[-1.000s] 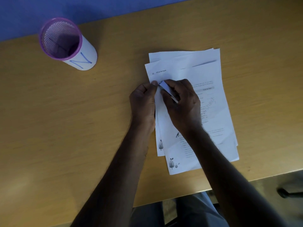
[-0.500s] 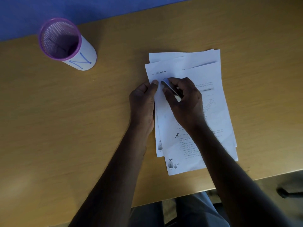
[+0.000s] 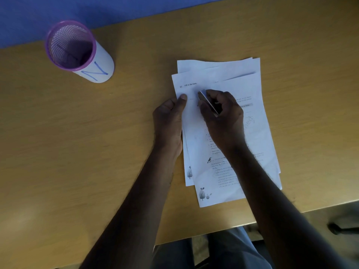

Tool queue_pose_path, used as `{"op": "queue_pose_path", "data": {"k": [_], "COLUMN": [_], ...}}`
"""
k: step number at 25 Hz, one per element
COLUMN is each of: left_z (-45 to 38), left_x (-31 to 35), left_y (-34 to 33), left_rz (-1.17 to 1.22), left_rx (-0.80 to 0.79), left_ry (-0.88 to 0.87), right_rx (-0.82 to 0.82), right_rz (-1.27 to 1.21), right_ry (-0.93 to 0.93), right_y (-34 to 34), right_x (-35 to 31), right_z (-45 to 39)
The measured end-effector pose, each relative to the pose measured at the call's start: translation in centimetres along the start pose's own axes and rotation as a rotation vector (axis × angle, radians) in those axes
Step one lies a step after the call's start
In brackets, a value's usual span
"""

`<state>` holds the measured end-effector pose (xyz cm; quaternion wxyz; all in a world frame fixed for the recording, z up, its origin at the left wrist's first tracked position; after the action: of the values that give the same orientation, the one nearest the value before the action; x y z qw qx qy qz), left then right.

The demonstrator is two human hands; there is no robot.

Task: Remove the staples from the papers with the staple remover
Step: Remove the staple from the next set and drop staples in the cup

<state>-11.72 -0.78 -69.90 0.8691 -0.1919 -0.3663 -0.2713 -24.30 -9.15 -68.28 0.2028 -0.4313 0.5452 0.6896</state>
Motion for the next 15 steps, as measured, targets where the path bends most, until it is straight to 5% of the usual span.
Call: {"op": "queue_pose_path", "data": {"k": [5, 11, 15], "left_z": [-0.2, 0.0, 0.1], "left_x": [-0.2, -0.1, -0.1], "left_y": [0.0, 0.0, 0.0], "left_rz": [-0.026, -0.032, -0.009], "left_rx": [0.021, 0.032, 0.042], "left_ry": [-0.004, 0.001, 0.015], "right_rx": [-0.116, -0.165, -0.143], "right_rz": [-0.296, -0.924, -1.052], "right_ry": [-0.323, -0.780, -0.898], "right_y": [0.6, 0.6, 0.9], "right_x": [0.4, 0.3, 0.3], "right_z": [0.2, 1.5, 1.8]}}
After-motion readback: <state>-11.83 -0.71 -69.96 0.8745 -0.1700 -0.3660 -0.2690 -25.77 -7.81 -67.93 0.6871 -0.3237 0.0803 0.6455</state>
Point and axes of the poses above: each hand's wrist, its own z-axis away from the middle knuckle, its own y-axis out of the back of the hand, x = y × z, the point moved 7 cm from there along -z, towards the middle knuckle, and after that the axes turned 5 degrees about y, right-handed, at the moved point
